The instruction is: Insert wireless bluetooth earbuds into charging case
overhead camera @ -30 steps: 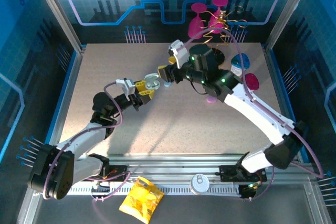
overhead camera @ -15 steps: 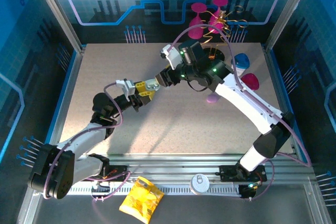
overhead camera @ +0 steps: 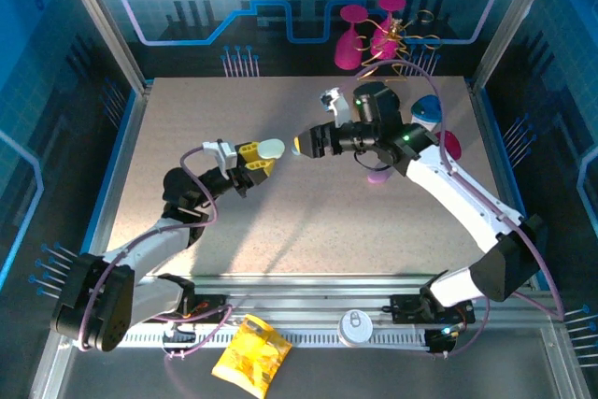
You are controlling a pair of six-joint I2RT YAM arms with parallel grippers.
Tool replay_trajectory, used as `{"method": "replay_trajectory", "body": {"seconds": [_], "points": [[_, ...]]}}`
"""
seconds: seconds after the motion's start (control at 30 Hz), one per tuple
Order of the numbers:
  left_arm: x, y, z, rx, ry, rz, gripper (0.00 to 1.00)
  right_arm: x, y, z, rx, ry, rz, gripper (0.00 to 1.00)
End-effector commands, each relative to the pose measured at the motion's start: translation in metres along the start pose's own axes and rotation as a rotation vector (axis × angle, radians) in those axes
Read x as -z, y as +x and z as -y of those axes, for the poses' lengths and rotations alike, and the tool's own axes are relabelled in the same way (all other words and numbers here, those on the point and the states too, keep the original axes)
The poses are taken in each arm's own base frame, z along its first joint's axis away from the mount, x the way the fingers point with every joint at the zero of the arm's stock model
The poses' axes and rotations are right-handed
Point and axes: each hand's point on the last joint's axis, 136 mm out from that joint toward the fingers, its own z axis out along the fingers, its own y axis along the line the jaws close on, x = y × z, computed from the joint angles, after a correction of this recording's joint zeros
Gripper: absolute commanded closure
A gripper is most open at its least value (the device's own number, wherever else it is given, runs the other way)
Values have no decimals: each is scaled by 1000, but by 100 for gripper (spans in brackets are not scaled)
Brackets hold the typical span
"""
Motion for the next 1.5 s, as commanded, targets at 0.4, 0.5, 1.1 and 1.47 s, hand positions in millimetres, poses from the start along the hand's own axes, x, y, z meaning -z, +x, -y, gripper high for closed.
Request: {"method": "replay_trajectory", "body": {"seconds": [0.4,0.5,1.1,1.47], "points": [[-5,-11,0,-6,40,68,67,-30,1,-49,-281,-456,-65,26],[-4,-11,1,-5,42,66,67,-37,3,-53,-305,-490,-85,30],[-1,-2,-2,-9,12,32,32,-42,4,-41,-321,-469,-64,85],[25,60,-9,-7,-128,-250,1,-41,44,92,-423,35,54,86]]}}
